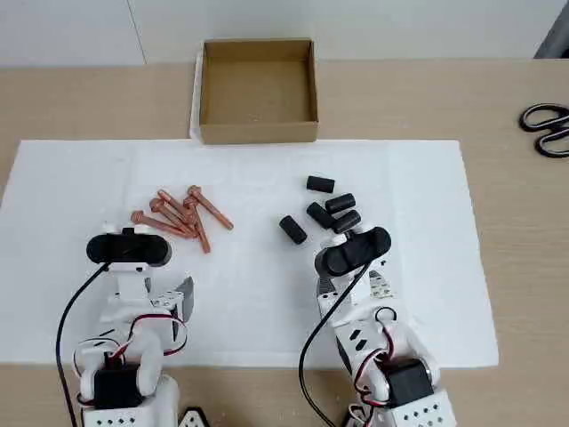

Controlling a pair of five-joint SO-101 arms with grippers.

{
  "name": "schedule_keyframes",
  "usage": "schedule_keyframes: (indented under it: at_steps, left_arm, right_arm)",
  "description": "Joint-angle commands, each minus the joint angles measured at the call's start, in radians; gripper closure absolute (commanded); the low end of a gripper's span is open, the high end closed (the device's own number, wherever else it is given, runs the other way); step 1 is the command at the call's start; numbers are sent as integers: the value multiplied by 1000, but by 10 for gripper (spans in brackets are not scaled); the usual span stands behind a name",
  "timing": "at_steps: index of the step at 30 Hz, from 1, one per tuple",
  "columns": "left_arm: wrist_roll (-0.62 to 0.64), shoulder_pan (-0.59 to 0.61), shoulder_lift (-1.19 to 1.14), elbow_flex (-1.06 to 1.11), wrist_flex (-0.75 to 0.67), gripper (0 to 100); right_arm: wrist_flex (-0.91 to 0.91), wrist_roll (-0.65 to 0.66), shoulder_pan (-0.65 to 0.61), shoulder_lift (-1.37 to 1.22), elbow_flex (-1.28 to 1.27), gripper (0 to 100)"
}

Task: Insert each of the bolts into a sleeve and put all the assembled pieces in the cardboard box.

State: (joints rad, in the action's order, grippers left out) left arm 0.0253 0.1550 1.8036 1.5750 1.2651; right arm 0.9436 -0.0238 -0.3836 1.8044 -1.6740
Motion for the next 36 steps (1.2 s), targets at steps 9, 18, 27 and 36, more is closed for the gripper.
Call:
schedule_keyframes:
  at_steps: [9, 18, 27, 36]
  left_arm:
    - [0, -8, 11, -2, 3, 781]
    - [0, -8, 11, -2, 0, 781]
    - [-5, 3, 8, -128, 38, 781]
    - [-5, 150, -5, -469, 94, 781]
  right_arm:
    - [-25, 2, -7, 8, -9, 818]
    - [16, 3, -50, 8, -6, 818]
    - [420, 5, -44, 10, 496, 818]
    - [499, 8, -39, 1, 844, 818]
